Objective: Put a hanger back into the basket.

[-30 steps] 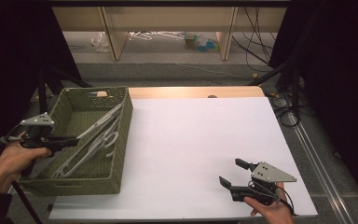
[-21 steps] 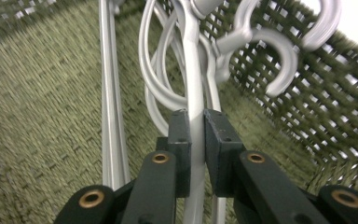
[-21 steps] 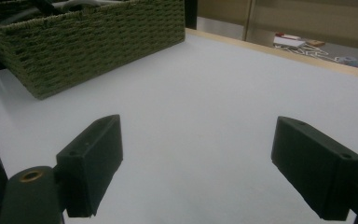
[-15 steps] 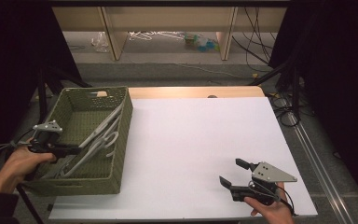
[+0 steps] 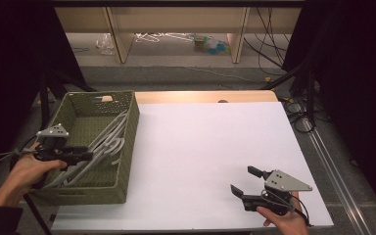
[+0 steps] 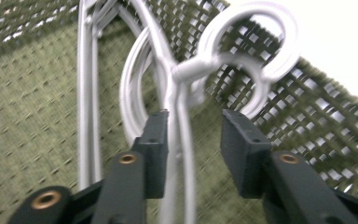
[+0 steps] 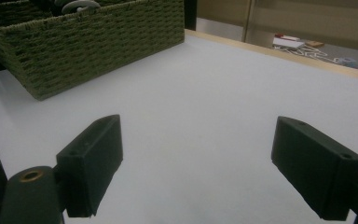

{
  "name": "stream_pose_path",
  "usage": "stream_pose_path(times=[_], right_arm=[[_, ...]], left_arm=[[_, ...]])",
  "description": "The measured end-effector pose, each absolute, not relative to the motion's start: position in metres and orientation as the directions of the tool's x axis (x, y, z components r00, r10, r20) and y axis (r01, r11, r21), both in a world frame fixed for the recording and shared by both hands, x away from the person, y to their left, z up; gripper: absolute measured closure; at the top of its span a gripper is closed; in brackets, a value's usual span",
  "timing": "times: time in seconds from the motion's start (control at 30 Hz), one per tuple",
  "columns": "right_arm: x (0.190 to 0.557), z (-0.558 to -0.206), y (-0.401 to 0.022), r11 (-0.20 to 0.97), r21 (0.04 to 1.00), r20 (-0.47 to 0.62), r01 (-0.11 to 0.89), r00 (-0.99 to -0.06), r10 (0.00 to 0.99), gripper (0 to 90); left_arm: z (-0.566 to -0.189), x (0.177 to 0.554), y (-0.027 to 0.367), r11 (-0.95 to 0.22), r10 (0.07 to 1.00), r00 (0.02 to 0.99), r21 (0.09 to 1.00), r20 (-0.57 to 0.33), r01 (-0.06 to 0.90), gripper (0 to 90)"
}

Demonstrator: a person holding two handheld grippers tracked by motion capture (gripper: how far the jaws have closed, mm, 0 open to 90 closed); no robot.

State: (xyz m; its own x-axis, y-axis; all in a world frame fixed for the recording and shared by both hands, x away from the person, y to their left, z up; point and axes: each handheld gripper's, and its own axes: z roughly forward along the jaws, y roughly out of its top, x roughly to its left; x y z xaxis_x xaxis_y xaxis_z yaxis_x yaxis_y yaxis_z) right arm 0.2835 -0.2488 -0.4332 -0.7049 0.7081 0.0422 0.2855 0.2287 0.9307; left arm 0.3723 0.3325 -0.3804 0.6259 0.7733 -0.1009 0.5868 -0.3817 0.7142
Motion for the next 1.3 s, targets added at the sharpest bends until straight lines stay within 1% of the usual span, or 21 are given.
stream_pose_path(times=[0.17, 0.23, 0.3, 0.33, 0.37, 0.4, 0.43, 0.47, 0.5, 0.53, 0.6, 0.63, 0.87, 0.97, 1.03, 1.17, 1.23, 1.3], right_arm=[[0.285, -0.434, -0.249, 0.231, 0.936, 0.024, 0.264, -0.706, 0.708, 17.4], [0.285, -0.433, -0.249, 0.233, 0.936, 0.024, 0.265, -0.705, 0.709, 17.4], [0.286, -0.435, -0.248, 0.217, 0.943, 0.028, 0.254, -0.708, 0.706, 17.4], [0.286, -0.435, -0.248, 0.219, 0.942, 0.027, 0.255, -0.709, 0.705, 17.4], [0.286, -0.435, -0.248, 0.219, 0.942, 0.027, 0.255, -0.709, 0.705, 17.4], [0.286, -0.435, -0.248, 0.217, 0.943, 0.028, 0.254, -0.708, 0.706, 17.4], [0.286, -0.435, -0.248, 0.216, 0.942, 0.03, 0.255, -0.709, 0.704, 17.4], [0.286, -0.435, -0.248, 0.216, 0.942, 0.03, 0.255, -0.709, 0.704, 17.4], [0.286, -0.435, -0.249, 0.223, 0.937, 0.033, 0.268, -0.704, 0.709, 17.4], [0.285, -0.434, -0.249, 0.227, 0.933, 0.041, 0.279, -0.707, 0.706, 17.4], [0.285, -0.434, -0.249, 0.228, 0.931, 0.044, 0.286, -0.706, 0.707, 17.4], [0.285, -0.434, -0.249, 0.228, 0.931, 0.044, 0.286, -0.706, 0.707, 17.4], [0.286, -0.434, -0.249, 0.227, 0.929, 0.051, 0.292, -0.709, 0.703, 17.4], [0.286, -0.434, -0.248, 0.23, 0.93, 0.045, 0.288, -0.708, 0.705, 17.4], [0.286, -0.434, -0.248, 0.226, 0.931, 0.045, 0.285, -0.706, 0.707, 17.4], [0.286, -0.434, -0.248, 0.226, 0.932, 0.044, 0.284, -0.708, 0.705, 17.4], [0.286, -0.434, -0.248, 0.223, 0.93, 0.052, 0.291, -0.707, 0.705, 17.4], [0.287, -0.434, -0.248, 0.225, 0.93, 0.055, 0.291, -0.715, 0.697, 17.4]], left_arm=[[-0.377, 0.368, 0.323, -0.376, 0.776, 0.625, 0.738, -0.08, 0.56, 45.0], [-0.373, 0.365, 0.317, -0.368, 0.781, 0.62, 0.754, -0.067, 0.544, 43.3], [-0.369, 0.361, 0.312, -0.365, 0.775, 0.629, 0.772, -0.058, 0.52, 39.6], [-0.367, 0.359, 0.309, -0.349, 0.782, 0.621, 0.784, -0.058, 0.513, 35.9], [-0.366, 0.358, 0.305, -0.339, 0.786, 0.615, 0.792, -0.058, 0.508, 35.9], [-0.366, 0.356, 0.301, -0.304, 0.791, 0.608, 0.815, -0.073, 0.493, 34.4], [-0.365, 0.354, 0.298, -0.302, 0.786, 0.614, 0.821, -0.073, 0.484, 33.6], [-0.364, 0.351, 0.293, -0.288, 0.786, 0.613, 0.828, -0.082, 0.48, 33.6], [-0.362, 0.349, 0.291, -0.298, 0.78, 0.62, 0.823, -0.082, 0.484, 33.1], [-0.36, 0.345, 0.284, -0.272, 0.775, 0.625, 0.844, -0.093, 0.463, 32.8], [-0.36, 0.344, 0.28, -0.255, 0.772, 0.628, 0.857, -0.099, 0.447, 32.1], [-0.359, 0.342, 0.278, -0.269, 0.766, 0.635, 0.85, -0.097, 0.454, 32.1], [-0.355, 0.327, 0.254, -0.256, 0.758, 0.646, 0.871, -0.087, 0.418, 29.6], [-0.354, 0.316, 0.237, -0.271, 0.76, 0.644, 0.861, -0.083, 0.431, 29.2], [-0.354, 0.314, 0.233, -0.27, 0.753, 0.652, 0.864, -0.086, 0.425, 28.2], [-0.356, 0.308, 0.216, -0.22, 0.721, 0.674, 0.871, -0.158, 0.44, 28.4], [-0.356, 0.304, 0.207, -0.26, 0.721, 0.684, 0.871, -0.112, 0.416, 28.4], [-0.356, 0.303, 0.201, -0.258, 0.711, 0.693, 0.874, -0.116, 0.411, 28.4]])
